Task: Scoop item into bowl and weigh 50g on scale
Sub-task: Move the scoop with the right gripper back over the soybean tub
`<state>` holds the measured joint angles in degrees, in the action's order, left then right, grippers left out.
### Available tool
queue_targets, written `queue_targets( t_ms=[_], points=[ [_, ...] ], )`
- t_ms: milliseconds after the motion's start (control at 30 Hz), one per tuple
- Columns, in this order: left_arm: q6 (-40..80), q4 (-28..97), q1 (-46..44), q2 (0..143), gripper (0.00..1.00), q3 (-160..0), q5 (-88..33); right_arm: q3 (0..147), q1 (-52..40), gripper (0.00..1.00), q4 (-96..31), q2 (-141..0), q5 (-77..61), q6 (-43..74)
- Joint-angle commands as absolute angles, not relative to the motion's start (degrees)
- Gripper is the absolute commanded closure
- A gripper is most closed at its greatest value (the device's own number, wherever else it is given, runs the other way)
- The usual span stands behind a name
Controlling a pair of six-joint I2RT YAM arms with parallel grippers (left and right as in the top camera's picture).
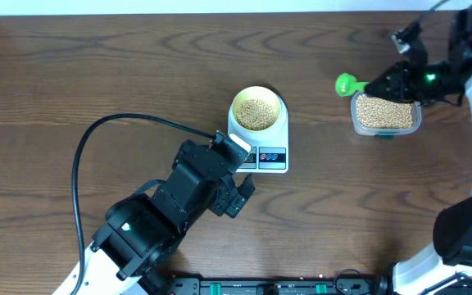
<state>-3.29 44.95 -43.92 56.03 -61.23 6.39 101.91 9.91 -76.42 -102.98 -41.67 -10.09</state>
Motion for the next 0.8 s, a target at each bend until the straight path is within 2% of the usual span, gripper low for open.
queue_targets(
  t_ms=[0,767],
  points=[
    [-4.08,44.91,-43.68,55.72,0.02,-62.96,7.14,103.07,13.19,0.99,-76.99,-101.58,-42.89,-13.37],
    [-4.08,44.91,-43.68,55.72,0.02,-62.96,7.14,101.82,13.04,0.99,-75.44,-101.86,-18.41,-9.67]
  ],
)
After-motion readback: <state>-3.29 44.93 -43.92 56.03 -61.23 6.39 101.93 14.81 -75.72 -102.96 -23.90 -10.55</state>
